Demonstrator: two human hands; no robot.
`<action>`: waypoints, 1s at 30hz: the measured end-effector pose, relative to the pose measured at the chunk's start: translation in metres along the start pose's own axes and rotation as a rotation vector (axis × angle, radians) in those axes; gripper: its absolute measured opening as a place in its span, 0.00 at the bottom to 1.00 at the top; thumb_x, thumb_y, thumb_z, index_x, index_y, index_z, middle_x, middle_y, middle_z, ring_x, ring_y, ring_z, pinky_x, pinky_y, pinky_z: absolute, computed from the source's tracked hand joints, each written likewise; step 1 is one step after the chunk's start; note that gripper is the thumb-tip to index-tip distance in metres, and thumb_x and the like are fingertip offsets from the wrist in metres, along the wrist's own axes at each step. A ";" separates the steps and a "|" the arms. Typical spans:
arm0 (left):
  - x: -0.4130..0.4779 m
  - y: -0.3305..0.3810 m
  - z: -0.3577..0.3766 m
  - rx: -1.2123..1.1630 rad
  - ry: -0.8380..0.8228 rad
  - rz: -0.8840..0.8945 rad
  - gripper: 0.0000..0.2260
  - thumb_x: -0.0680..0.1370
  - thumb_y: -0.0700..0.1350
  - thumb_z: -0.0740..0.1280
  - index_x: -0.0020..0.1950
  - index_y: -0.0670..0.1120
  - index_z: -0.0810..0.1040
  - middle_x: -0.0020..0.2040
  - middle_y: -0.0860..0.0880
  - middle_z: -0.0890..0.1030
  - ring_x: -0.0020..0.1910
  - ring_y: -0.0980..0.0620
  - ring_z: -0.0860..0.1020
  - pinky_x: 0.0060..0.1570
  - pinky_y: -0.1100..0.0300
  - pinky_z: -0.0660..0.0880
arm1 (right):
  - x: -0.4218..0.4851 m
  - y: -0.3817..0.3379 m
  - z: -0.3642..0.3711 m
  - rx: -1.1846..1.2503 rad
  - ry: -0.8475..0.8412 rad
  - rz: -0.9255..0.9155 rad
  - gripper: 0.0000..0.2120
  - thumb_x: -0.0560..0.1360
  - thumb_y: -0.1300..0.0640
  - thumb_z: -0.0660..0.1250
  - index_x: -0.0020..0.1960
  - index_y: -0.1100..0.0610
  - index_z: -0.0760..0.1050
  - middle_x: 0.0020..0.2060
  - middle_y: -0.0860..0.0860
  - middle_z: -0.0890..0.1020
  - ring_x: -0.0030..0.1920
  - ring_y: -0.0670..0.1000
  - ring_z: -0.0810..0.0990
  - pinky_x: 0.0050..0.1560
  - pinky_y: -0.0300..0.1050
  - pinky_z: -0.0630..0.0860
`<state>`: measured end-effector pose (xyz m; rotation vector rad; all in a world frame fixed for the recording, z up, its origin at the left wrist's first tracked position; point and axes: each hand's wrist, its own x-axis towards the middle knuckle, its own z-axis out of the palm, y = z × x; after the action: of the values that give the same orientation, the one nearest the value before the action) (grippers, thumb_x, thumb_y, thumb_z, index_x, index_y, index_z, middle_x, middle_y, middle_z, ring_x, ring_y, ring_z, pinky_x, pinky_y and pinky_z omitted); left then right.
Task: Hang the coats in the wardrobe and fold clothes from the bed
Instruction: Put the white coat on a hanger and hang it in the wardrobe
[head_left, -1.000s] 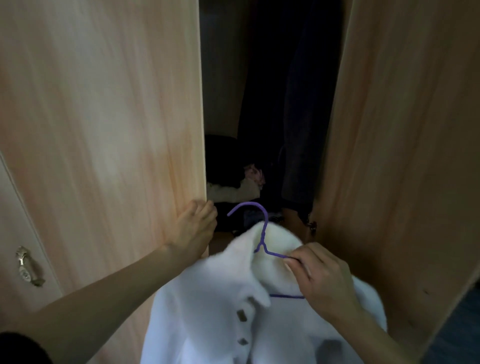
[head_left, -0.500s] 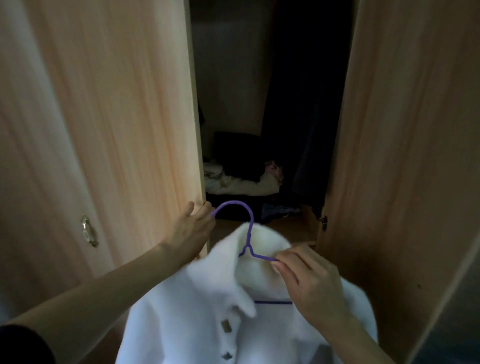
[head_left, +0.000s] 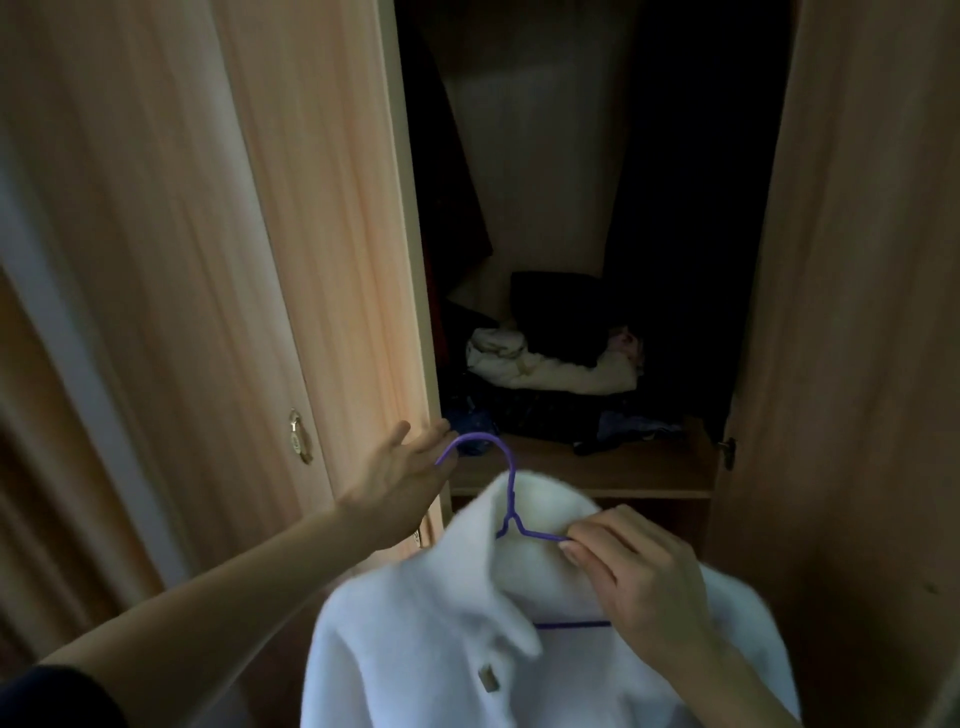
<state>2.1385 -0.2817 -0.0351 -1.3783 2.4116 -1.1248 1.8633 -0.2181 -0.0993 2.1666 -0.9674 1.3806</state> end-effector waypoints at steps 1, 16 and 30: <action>-0.006 -0.002 0.001 -0.009 0.002 0.000 0.26 0.76 0.41 0.61 0.75 0.43 0.62 0.77 0.43 0.58 0.77 0.44 0.53 0.69 0.45 0.59 | 0.002 -0.002 0.002 0.002 -0.004 -0.006 0.08 0.78 0.54 0.68 0.44 0.57 0.81 0.39 0.48 0.79 0.37 0.51 0.78 0.34 0.47 0.76; -0.139 -0.060 0.038 -0.165 0.218 0.042 0.26 0.71 0.42 0.59 0.70 0.46 0.72 0.73 0.47 0.70 0.75 0.47 0.62 0.69 0.50 0.64 | 0.015 -0.083 0.066 0.157 -0.080 -0.027 0.06 0.79 0.53 0.68 0.45 0.55 0.79 0.40 0.46 0.78 0.38 0.48 0.76 0.36 0.43 0.75; -0.256 -0.115 0.071 -0.269 0.200 -0.171 0.22 0.74 0.44 0.68 0.68 0.43 0.75 0.71 0.47 0.72 0.77 0.49 0.60 0.70 0.49 0.68 | 0.050 -0.168 0.123 0.261 -0.079 -0.062 0.03 0.77 0.56 0.69 0.46 0.55 0.80 0.41 0.45 0.78 0.39 0.49 0.77 0.36 0.45 0.75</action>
<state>2.3948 -0.1517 -0.0666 -1.6520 2.7133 -1.0501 2.0766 -0.1995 -0.1021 2.4360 -0.7757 1.4715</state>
